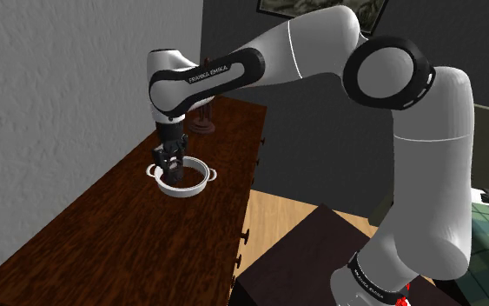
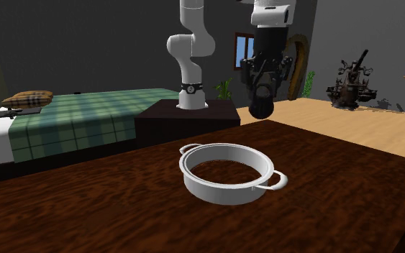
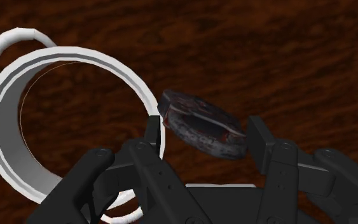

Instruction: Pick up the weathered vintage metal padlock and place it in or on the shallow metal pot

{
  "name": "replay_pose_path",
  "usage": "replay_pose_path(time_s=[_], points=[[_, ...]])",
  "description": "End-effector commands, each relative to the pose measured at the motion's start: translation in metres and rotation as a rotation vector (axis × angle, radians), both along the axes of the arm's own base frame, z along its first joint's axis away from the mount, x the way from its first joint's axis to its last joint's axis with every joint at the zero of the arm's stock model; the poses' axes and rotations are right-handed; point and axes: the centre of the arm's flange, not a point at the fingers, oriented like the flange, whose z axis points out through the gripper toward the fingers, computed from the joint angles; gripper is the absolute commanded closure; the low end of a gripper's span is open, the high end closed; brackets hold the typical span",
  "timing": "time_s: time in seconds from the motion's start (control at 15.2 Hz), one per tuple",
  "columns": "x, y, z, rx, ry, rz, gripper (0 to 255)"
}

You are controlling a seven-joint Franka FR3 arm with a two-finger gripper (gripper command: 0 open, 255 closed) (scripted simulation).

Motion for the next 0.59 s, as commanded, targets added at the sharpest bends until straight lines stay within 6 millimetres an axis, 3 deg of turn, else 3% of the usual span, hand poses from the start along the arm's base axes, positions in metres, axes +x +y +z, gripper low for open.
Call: replay_pose_path(time_s=[0.0,0.53], points=[[0.021,-0.019,0.003,0.0,0.0,0.001,255],[0.1,-0.089,0.01,0.0,0.0,0.001,255]])
